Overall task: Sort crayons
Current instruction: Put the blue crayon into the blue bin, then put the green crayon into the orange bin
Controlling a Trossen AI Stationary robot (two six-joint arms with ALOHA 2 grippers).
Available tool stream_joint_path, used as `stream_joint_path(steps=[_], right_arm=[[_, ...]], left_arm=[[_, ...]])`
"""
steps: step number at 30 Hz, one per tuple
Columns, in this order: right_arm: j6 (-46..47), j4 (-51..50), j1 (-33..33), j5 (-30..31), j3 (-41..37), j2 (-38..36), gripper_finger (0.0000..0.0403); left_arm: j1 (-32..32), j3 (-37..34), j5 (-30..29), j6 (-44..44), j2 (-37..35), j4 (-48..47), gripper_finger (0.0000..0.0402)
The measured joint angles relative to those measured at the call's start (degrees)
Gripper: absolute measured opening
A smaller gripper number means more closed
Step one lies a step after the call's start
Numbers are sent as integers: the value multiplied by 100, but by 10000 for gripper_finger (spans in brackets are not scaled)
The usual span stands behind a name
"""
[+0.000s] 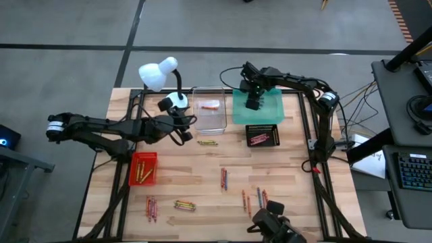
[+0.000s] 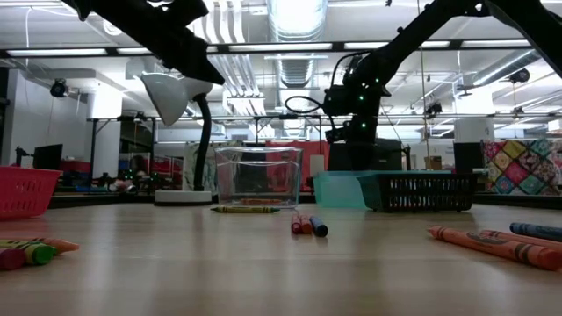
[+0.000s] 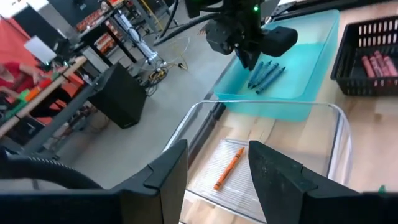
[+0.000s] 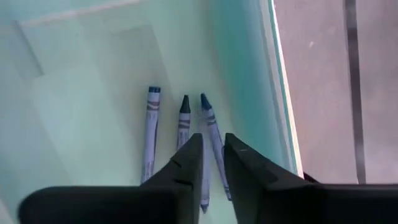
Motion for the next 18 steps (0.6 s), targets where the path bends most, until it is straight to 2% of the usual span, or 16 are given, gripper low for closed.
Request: stream_joint_path(steps=[4,7,9,12,16,18], right_arm=[[28,-32,0,-35,50,0,93],[248,-140,0,-41,183,-11,103],[512,-369,6,-50,304,-65,103],[814,-593,62,-177,398,-259,98],[1113,-634,237,-693,288,-694,88],[1273,-638,384,-794,211,-946,83]], left_arm=[[0,0,0,-401,13,-4,153],[-28,0,0,-738,54,-18,153],[-70,0,49,-906,111,-102,153],[-187,0,444,-1080,194,-238,153],[-453,0,990,-1231,284,-234,153],[-629,0,1079,-1318,349,-236,153]])
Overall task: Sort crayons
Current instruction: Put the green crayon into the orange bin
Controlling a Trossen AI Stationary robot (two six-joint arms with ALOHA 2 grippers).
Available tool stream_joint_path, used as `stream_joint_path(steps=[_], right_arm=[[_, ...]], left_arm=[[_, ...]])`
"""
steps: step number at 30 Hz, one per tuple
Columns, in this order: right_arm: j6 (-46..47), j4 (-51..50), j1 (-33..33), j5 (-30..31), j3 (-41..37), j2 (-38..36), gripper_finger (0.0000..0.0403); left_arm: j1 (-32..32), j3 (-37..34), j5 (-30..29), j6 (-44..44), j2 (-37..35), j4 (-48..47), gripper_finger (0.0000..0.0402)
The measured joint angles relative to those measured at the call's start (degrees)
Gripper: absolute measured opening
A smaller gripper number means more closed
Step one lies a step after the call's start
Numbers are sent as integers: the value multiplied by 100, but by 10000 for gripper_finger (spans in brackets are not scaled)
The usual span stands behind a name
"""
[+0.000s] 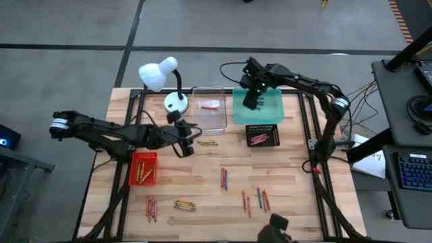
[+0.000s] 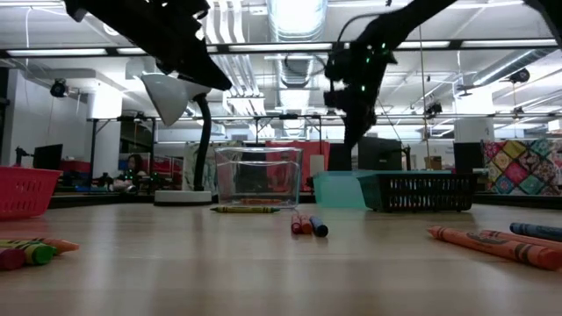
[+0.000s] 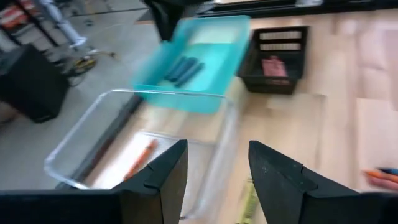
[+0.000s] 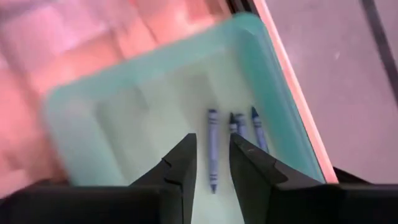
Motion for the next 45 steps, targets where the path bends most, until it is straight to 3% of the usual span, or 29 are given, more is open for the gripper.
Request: stream_joint_path(steps=[8,17,23,29,45], right_arm=[[453,293,929,-4,-529,-1154,74],[1189,2102,2304,3,-2072,-2423,73],[1289,3287,2911,571,-2948,-2852,68],[1710,3713,3100,923,-3358,-2894,68],[1920,3892,3096,970,-3523,-2781,68]], left_arm=[[-643,0,17,-175,454,144,153],[-868,0,21,-179,1348,499,153],[-864,0,-32,-99,2031,719,153],[-755,0,-414,195,2650,1061,153],[21,-55,-83,890,3388,1520,153]])
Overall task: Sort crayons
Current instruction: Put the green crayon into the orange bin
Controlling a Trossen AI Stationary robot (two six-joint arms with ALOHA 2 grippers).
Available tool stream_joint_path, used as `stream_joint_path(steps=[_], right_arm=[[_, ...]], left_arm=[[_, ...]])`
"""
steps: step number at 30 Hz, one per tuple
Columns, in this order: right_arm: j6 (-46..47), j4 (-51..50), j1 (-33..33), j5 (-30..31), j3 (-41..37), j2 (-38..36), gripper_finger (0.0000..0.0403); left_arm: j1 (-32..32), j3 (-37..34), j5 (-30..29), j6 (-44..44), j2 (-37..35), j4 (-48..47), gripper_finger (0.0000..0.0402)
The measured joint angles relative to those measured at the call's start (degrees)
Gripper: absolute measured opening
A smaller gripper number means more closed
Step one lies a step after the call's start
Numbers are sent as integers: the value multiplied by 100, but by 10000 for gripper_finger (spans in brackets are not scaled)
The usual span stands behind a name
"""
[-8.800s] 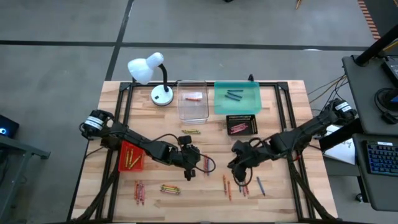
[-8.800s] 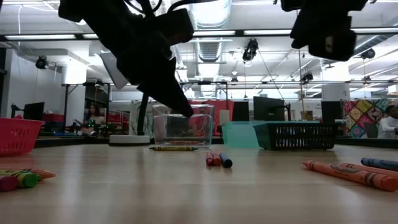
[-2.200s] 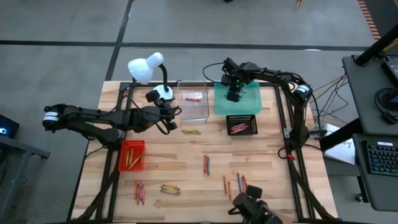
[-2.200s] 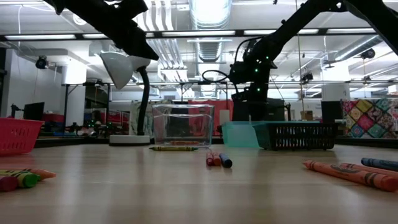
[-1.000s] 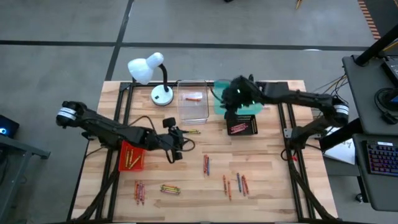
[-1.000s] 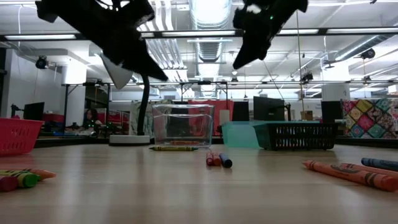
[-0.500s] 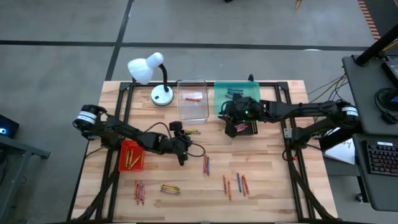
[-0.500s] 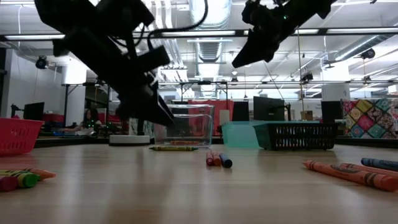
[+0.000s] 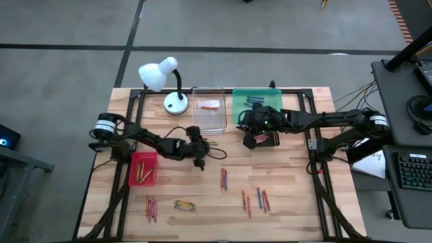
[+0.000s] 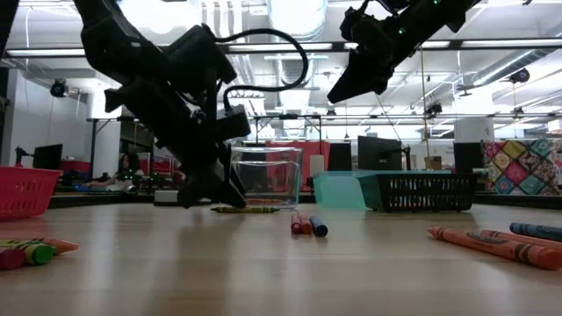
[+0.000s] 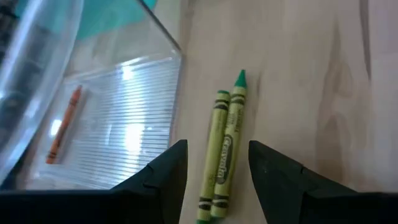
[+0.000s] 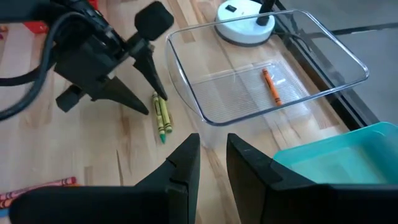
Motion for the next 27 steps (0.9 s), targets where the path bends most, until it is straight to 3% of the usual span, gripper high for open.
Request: stream_joint_path(steps=[12,27], right_arm=[[94,1,0,0,-9,4,66],[94,1,0,0,-9,4,65]], left_arm=[[193,-141,423,-9,86,295,153],[192,-266,456,-137,64,489,153]])
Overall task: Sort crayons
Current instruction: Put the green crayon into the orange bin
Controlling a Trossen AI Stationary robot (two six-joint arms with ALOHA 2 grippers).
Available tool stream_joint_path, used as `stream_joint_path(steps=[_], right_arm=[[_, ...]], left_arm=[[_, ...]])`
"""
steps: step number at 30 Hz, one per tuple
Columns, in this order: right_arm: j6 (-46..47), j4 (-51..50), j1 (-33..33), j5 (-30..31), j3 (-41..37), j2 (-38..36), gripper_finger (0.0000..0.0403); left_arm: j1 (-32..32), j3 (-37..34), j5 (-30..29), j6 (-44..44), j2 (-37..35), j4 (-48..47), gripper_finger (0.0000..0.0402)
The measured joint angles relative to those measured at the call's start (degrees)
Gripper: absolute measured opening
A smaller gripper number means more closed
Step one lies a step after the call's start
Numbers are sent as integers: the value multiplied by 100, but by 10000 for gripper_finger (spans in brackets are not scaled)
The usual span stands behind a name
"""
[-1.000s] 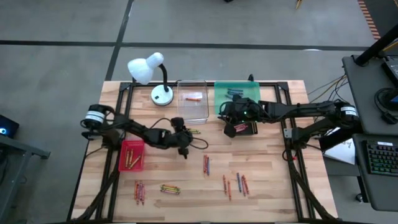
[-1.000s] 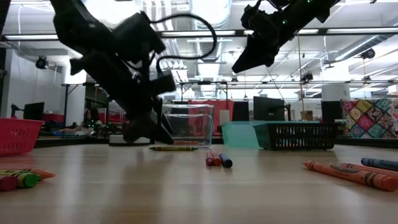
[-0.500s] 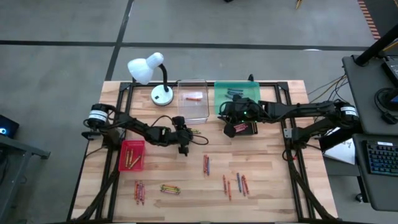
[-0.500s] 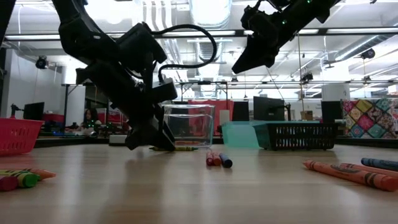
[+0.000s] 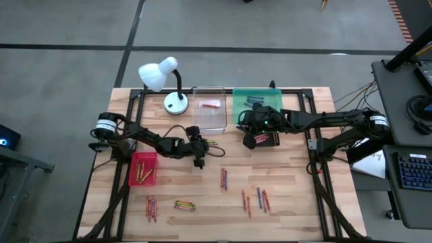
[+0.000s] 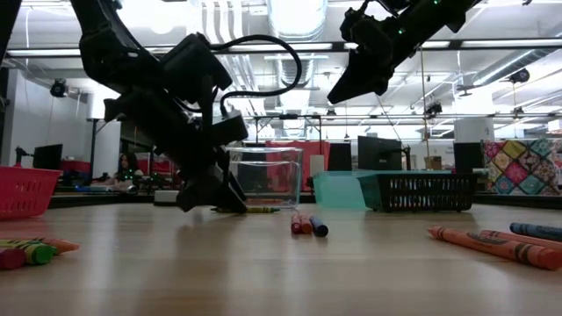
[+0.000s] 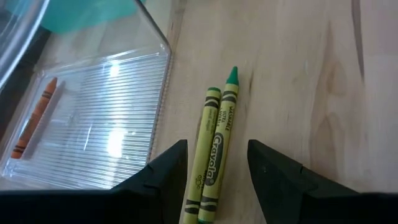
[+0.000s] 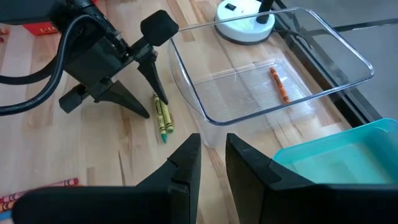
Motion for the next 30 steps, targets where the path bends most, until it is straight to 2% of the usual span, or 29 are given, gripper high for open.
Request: stream_joint_path(steps=[11,15,21,30], right_arm=[[0,-1,0,-1,0,0,66],[0,-3,0,-2,0,0,66],[-4,7,0,-2,-2,0,66],[-2,16,0,-2,-2,0,66]], left_arm=[[-74,34,54,8,-330,-62,151],[-106,37,119,17,-335,-364,132],[-91,32,170,-124,-144,-323,101],[-91,34,212,-134,-94,-301,83]])
